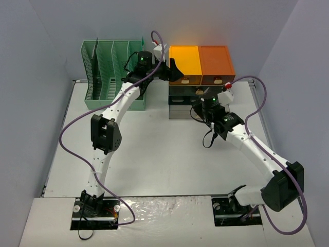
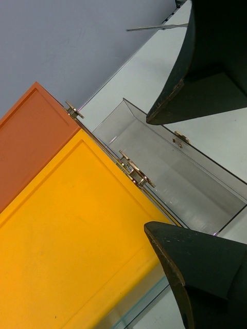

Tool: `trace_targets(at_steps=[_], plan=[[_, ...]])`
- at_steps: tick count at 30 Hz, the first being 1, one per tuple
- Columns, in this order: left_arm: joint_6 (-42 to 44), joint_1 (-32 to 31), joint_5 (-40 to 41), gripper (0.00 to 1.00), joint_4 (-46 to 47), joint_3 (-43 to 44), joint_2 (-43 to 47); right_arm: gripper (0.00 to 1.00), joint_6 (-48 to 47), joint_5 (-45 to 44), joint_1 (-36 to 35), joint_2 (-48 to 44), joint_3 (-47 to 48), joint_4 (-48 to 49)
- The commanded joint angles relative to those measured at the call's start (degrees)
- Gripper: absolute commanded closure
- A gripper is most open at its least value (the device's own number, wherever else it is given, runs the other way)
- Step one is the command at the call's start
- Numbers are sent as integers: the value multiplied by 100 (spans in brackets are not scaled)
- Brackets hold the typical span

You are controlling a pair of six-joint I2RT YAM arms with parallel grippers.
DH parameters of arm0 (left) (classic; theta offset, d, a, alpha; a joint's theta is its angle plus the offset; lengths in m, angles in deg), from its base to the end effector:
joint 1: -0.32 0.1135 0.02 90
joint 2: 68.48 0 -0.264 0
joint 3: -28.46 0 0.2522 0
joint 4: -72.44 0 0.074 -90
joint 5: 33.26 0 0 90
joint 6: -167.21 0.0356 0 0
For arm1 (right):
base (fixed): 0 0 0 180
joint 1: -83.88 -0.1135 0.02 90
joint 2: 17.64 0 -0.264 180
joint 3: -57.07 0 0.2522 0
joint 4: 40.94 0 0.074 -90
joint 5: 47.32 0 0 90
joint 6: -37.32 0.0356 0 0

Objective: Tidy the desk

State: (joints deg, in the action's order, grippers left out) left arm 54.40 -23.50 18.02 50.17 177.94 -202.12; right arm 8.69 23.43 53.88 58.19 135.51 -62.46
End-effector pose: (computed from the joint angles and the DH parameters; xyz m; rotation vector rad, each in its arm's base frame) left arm 0.4905 -0.2409 0.3620 0.5541 1.7119 -1.1611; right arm 0.2736 0.1444 0.3461 0.7515 1.8060 0.7627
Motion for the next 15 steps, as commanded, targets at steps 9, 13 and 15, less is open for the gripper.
trace_targets(at_steps=[9, 13, 15], plan=[[66, 62, -7, 26, -201, -216, 518, 100, 2508, 406, 812, 1020, -167, 3029], [109, 82, -6, 27, -201, -289, 563, 100, 2853, 420, 823, 1260, -203, 3320], [109, 93, -13, 27, -195, -326, 585, 100, 2946, 392, 829, 1311, -214, 3338]])
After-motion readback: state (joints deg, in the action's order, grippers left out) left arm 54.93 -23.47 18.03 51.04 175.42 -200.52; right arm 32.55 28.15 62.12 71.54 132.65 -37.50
